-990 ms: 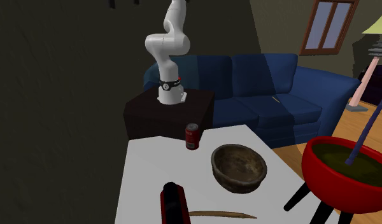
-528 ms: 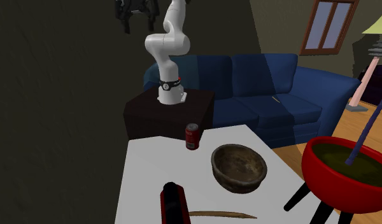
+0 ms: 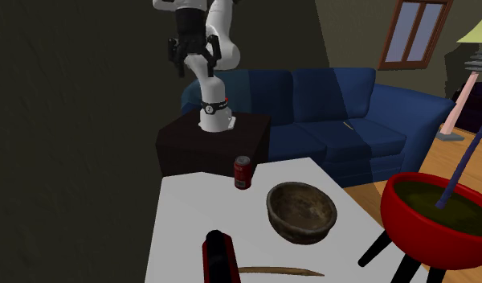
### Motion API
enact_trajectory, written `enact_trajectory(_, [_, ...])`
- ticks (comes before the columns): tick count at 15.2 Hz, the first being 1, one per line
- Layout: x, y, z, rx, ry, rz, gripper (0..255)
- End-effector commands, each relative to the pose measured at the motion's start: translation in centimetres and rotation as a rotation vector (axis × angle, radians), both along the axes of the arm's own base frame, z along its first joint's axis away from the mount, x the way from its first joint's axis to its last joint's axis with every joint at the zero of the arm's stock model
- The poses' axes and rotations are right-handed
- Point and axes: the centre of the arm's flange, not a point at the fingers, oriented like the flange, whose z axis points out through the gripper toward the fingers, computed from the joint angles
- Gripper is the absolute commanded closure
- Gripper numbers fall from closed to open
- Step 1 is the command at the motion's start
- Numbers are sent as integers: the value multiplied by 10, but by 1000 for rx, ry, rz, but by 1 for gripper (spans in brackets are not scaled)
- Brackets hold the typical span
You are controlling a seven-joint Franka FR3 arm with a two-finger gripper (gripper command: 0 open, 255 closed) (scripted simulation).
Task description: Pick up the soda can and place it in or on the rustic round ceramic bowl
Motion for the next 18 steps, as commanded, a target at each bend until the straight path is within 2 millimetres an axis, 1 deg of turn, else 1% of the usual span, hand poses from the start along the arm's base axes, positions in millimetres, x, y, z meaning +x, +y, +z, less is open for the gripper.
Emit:
enact_trajectory(1, [0, 10, -23, -4, 9, 0, 0])
enact_trajectory(10, [-7, 63, -129, -22, 57, 6, 0])
enact_trajectory(18, [-18, 109, -224, -39, 100, 10, 0])
